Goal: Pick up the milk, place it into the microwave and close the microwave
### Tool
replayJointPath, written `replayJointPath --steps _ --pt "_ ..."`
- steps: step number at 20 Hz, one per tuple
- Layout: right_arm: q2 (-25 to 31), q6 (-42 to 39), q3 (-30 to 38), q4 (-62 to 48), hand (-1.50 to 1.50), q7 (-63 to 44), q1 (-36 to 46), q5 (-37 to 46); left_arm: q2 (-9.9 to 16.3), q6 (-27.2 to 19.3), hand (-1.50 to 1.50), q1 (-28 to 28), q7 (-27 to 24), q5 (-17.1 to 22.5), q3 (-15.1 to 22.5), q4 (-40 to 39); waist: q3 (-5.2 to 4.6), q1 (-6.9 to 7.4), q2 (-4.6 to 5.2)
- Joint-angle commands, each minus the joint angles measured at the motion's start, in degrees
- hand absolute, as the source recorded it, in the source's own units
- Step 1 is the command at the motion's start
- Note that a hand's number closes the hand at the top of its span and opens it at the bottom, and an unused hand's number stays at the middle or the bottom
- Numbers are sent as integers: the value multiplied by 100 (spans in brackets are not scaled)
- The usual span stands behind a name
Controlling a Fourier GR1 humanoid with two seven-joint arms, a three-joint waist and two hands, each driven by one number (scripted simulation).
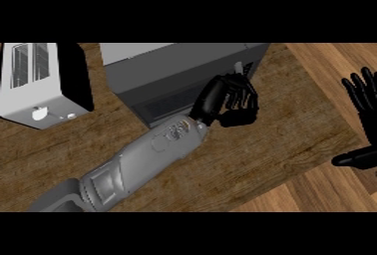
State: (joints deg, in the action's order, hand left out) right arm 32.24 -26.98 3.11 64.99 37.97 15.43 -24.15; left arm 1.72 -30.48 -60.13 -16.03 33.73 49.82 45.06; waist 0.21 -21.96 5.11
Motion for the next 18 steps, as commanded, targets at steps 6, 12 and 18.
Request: replayJointPath --steps 6,12,18 --pt "155 -778 -301 309 -150 -188 305 -258 -165 -26 150 -601 -41 296 -127 -274 24 -204 113" --pt "338 -1155 -667 781 150 -297 481 -132 -162 -13 150 -710 -62 433 -124 -345 32 -224 100" --pt "449 -1471 -1053 1442 150 -422 621 -113 -163 -41 150 -722 -91 533 -95 -479 39 -291 66"
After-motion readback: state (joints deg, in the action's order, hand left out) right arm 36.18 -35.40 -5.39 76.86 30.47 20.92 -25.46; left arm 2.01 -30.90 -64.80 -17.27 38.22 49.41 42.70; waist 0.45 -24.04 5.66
